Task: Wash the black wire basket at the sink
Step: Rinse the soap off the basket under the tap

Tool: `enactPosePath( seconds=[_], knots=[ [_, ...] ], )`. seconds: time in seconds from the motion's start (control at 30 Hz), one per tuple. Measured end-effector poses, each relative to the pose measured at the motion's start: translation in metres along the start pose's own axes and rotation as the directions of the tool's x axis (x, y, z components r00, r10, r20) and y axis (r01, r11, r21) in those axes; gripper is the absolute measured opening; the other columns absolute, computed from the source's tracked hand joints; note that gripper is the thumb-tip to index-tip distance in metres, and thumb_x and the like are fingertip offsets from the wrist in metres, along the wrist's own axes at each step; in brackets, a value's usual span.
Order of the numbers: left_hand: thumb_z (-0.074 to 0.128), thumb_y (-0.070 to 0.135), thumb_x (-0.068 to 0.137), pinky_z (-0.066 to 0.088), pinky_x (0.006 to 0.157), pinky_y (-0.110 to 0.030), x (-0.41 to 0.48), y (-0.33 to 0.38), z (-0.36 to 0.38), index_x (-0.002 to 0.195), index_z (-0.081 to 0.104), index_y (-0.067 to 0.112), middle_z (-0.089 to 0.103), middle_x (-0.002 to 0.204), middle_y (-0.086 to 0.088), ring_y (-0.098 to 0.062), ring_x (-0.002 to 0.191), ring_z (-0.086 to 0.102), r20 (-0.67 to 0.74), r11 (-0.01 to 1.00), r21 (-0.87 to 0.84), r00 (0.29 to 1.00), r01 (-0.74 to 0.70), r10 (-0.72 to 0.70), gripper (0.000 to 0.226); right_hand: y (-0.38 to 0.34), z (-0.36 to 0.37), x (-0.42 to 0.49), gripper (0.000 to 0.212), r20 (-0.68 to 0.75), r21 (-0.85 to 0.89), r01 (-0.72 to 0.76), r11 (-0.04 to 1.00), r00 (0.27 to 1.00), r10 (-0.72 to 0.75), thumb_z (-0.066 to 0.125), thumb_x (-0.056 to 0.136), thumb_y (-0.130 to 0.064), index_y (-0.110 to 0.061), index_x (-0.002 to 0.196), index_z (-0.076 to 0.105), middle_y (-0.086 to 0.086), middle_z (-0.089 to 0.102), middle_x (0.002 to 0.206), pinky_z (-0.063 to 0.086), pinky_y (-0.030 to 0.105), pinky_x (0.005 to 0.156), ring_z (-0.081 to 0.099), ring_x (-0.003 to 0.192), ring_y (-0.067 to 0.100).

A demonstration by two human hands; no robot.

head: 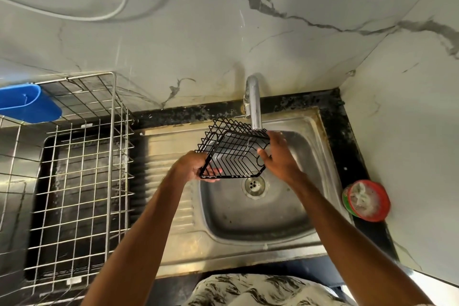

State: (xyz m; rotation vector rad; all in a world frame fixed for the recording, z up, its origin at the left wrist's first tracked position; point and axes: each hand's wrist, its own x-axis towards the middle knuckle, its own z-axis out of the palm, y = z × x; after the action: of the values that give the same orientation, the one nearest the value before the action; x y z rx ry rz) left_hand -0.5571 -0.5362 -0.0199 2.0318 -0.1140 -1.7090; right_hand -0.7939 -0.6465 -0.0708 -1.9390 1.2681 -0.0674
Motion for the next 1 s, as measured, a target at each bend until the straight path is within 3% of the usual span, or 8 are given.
enactPosePath(
  seconds=[0.07,0.17,0.37,0.53,0.67,0.77,0.9,1.0],
  knots=[
    [0.059,0.001,0.100,0.057,0.096,-0.056,-0.001,0.001,0.000,0.090,0.065,-0.006,0.073,0.102,-0.034,-0.047,0.098,0.073,-0.015,1.000,0.016,1.000,-0.013,0.013,0.013,-0.026,0.007,-0.010,0.075,0.001,-0.032,0.128,0.991,0.992,-0.128,0.049,0.102,-0.048,-0.023,0.161,0.011,0.006,0.012,0.168,0.017,0.049,0.122,0.007,0.155,0.029],
    [0.054,0.001,0.102,0.059,0.091,-0.054,-0.005,0.003,-0.002,0.087,0.063,-0.004,0.072,0.106,-0.034,-0.047,0.100,0.072,-0.011,1.000,0.015,1.000,-0.009,0.009,0.019,-0.039,0.007,-0.020,0.071,-0.011,-0.028,0.279,0.960,0.960,-0.279,0.049,0.104,-0.042,-0.027,0.162,0.012,0.001,0.017,0.168,0.018,0.043,0.121,0.013,0.154,0.019],
    [0.047,0.001,0.105,0.064,0.069,-0.046,-0.005,0.004,-0.008,0.096,0.060,-0.003,0.072,0.109,-0.034,-0.040,0.078,0.074,0.027,1.000,0.028,1.000,0.002,-0.003,0.016,0.029,-0.008,0.008,0.055,0.032,-0.023,-0.053,0.998,0.998,0.053,0.052,0.104,-0.025,-0.023,0.157,0.035,0.008,0.051,0.151,0.041,0.041,0.114,0.048,0.139,0.026],
    [0.040,-0.007,0.103,0.064,0.057,-0.043,0.001,0.004,-0.010,0.106,0.056,-0.003,0.071,0.112,-0.034,-0.039,0.070,0.077,0.066,0.999,0.026,0.998,0.020,-0.021,0.017,0.025,-0.007,0.018,0.034,-0.003,-0.136,-0.090,0.987,0.996,0.090,0.043,0.107,-0.020,-0.005,0.135,0.055,0.017,0.067,0.117,0.048,0.033,0.089,0.064,0.112,0.032],
    [0.040,-0.005,0.104,0.063,0.064,-0.043,0.001,0.003,-0.010,0.097,0.058,0.000,0.073,0.102,-0.030,-0.036,0.069,0.076,0.091,1.000,0.008,0.995,0.029,-0.029,0.020,-0.020,0.001,0.015,0.046,-0.024,-0.085,0.116,0.990,0.993,-0.118,0.044,0.107,-0.022,-0.016,0.152,0.038,0.015,0.053,0.141,0.043,0.049,0.111,0.048,0.132,0.030],
    [0.037,-0.009,0.099,0.060,0.085,-0.049,0.004,-0.001,-0.014,0.088,0.058,-0.001,0.070,0.110,-0.033,-0.043,0.091,0.073,0.133,0.998,-0.037,0.990,0.057,-0.051,0.026,-0.040,0.002,0.018,0.044,-0.015,0.008,0.222,0.975,0.975,-0.222,0.046,0.107,-0.022,-0.020,0.151,0.044,0.009,0.060,0.123,0.053,0.038,0.097,0.058,0.107,0.016],
    [0.030,-0.018,0.093,0.061,0.088,-0.052,0.007,-0.006,-0.029,0.097,0.055,0.001,0.068,0.119,-0.035,-0.049,0.109,0.069,0.200,0.990,-0.102,0.977,0.098,-0.076,0.031,-0.017,-0.010,0.034,0.049,0.043,0.085,0.177,0.981,0.983,-0.181,0.052,0.104,-0.010,-0.026,0.150,0.046,0.011,0.064,0.129,0.051,0.025,0.081,0.061,0.099,0.009],
    [0.033,-0.018,0.095,0.065,0.076,-0.050,0.011,-0.006,-0.035,0.102,0.054,0.001,0.069,0.119,-0.035,-0.047,0.100,0.074,0.232,0.982,-0.161,0.971,0.099,-0.060,0.029,0.009,-0.024,0.038,0.063,0.034,0.171,0.075,0.982,0.996,-0.082,0.058,0.101,-0.007,-0.027,0.157,0.036,0.011,0.058,0.143,0.053,0.026,0.090,0.062,0.111,0.011]
  ],
)
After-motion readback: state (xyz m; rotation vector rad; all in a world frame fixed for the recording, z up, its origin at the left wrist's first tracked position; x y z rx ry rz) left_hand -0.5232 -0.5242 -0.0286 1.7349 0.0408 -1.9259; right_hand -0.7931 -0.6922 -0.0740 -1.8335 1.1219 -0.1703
